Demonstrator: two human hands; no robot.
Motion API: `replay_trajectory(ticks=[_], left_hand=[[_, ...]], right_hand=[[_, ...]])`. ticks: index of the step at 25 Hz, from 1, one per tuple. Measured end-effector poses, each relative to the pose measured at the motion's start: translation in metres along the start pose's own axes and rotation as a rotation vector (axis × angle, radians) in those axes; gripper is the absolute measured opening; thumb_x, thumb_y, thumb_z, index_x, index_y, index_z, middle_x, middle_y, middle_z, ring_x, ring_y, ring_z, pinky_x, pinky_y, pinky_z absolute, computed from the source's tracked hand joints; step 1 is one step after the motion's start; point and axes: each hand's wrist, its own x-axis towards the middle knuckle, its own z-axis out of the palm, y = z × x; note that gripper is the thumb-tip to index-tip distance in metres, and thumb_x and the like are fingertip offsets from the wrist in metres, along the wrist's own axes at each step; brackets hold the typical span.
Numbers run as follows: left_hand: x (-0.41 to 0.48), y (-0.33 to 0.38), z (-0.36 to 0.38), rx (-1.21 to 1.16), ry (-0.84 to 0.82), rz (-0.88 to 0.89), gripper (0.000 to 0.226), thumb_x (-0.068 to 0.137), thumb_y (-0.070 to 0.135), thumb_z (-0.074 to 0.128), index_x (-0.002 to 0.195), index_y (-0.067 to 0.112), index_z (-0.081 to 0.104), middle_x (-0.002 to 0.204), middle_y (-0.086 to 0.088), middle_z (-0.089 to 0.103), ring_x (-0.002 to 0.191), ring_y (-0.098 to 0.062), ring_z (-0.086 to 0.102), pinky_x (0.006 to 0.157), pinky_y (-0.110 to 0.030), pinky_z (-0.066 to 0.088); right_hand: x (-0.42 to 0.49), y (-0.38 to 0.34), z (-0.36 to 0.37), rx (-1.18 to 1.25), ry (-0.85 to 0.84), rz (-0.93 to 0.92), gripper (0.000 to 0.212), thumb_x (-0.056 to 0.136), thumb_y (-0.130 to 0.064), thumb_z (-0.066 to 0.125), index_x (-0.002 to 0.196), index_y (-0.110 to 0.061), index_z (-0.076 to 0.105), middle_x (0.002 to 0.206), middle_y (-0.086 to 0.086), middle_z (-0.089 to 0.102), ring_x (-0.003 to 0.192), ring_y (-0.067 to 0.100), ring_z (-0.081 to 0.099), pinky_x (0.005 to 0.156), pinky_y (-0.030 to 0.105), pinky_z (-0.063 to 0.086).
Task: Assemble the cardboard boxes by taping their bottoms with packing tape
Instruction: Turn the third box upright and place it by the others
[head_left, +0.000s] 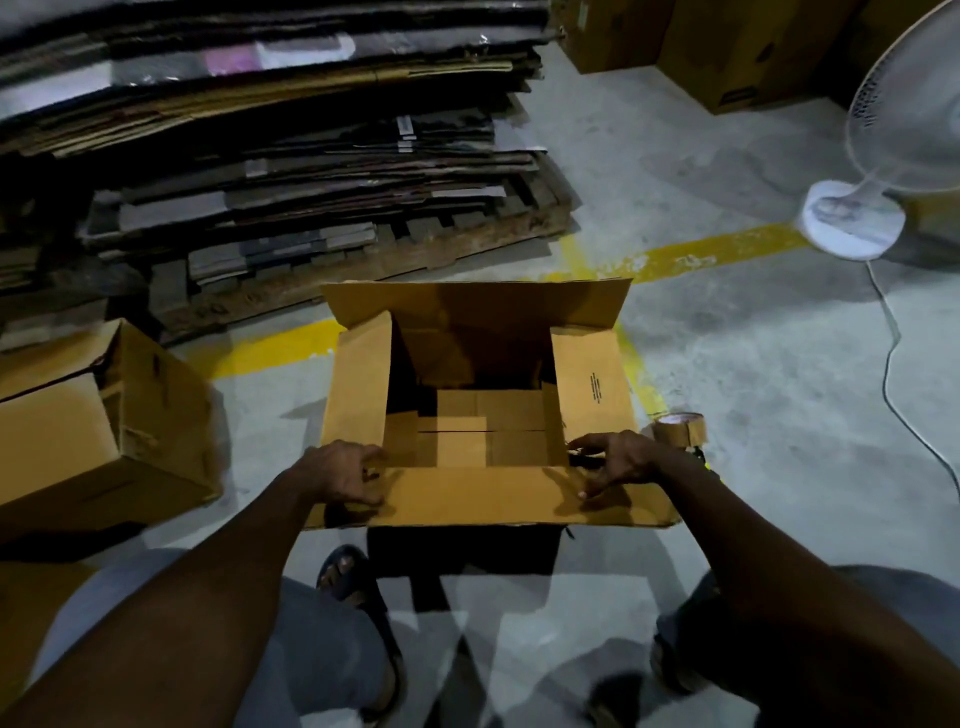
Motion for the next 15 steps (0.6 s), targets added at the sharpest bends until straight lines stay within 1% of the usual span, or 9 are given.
replay_trajectory(ticks=[1,3,5,6,8,10,11,13,15], left_hand=[[0.002,0.000,0.000,-0.038,0.011,0.000,0.104,0.050,0.081,0.051,0.142,0.033,0.040,0.135,0.001,0.054,0.120,-0.022,0.052,0.092,-0.033,0.047],[0.000,0.003,-0.001,-0.067,0.036,0.018,0.117,0.042,0.089,0.046,0.142,0.030,0.039,0.132,-0.002,0.049,0.119,-0.024,0.050,0.094,-0.036,0.046],[-0.005,0.005,0.004,0.002,0.080,0.042,0.134,0.032,0.102,0.041,0.145,0.031,0.032,0.137,-0.005,0.035,0.126,-0.028,0.040,0.099,-0.041,0.042],[-0.008,0.008,0.006,0.044,0.090,0.053,0.137,0.030,0.104,0.038,0.147,0.033,0.026,0.144,-0.005,0.026,0.132,-0.030,0.033,0.103,-0.045,0.039],[-0.014,0.014,0.011,0.131,0.053,0.088,0.136,0.034,0.100,0.047,0.150,0.037,0.014,0.155,-0.004,0.009,0.141,-0.033,0.018,0.108,-0.053,0.030],[-0.016,0.019,0.020,0.229,0.014,0.103,0.132,0.043,0.088,0.063,0.151,0.040,0.005,0.159,-0.005,-0.001,0.144,-0.034,0.009,0.109,-0.058,0.022],[-0.017,0.021,0.022,0.270,0.020,0.104,0.129,0.048,0.081,0.067,0.151,0.041,0.002,0.160,-0.007,-0.003,0.145,-0.034,0.008,0.109,-0.060,0.019],[-0.020,0.021,0.021,0.316,0.034,0.104,0.124,0.056,0.071,0.071,0.152,0.039,-0.001,0.161,-0.008,-0.004,0.145,-0.033,0.010,0.111,-0.059,0.019],[-0.021,0.021,0.020,0.284,0.035,0.110,0.121,0.058,0.067,0.072,0.152,0.039,0.001,0.161,-0.010,-0.004,0.144,-0.033,0.016,0.110,-0.053,0.025]], right_hand=[[0.003,-0.002,0.001,-0.038,-0.038,0.016,0.146,0.021,-0.086,0.076,0.151,-0.034,0.032,0.149,-0.003,0.047,0.132,0.023,0.048,0.110,0.042,0.041],[0.007,-0.007,0.002,-0.144,-0.072,0.040,0.147,0.026,-0.081,0.078,0.154,-0.037,0.021,0.155,-0.001,0.038,0.137,0.027,0.041,0.111,0.044,0.038],[0.009,-0.007,0.009,-0.284,-0.052,0.020,0.148,0.026,-0.085,0.074,0.154,-0.041,0.013,0.161,-0.001,0.024,0.141,0.030,0.033,0.113,0.049,0.034],[0.008,-0.008,0.012,-0.357,-0.045,0.011,0.148,0.027,-0.087,0.072,0.154,-0.043,0.010,0.164,-0.002,0.014,0.144,0.032,0.026,0.114,0.053,0.030],[0.005,-0.006,0.019,-0.458,-0.038,0.015,0.138,0.042,-0.083,0.076,0.153,-0.046,0.003,0.165,-0.005,-0.001,0.148,0.035,0.013,0.115,0.060,0.023],[0.000,-0.004,0.028,-0.525,-0.014,0.026,0.132,0.052,-0.075,0.079,0.153,-0.047,-0.001,0.165,-0.007,-0.007,0.149,0.036,0.005,0.113,0.063,0.019],[-0.004,-0.003,0.030,-0.556,-0.004,0.033,0.131,0.054,-0.072,0.080,0.153,-0.047,-0.002,0.165,-0.007,-0.008,0.149,0.036,0.004,0.113,0.064,0.019],[-0.008,-0.003,0.031,-0.609,-0.003,0.040,0.129,0.057,-0.068,0.081,0.153,-0.046,-0.003,0.165,-0.006,-0.009,0.149,0.036,0.006,0.112,0.064,0.021],[-0.009,-0.004,0.034,-0.631,-0.001,0.020,0.124,0.061,-0.065,0.078,0.154,-0.042,0.000,0.165,-0.002,0.000,0.146,0.035,0.019,0.108,0.059,0.031]])
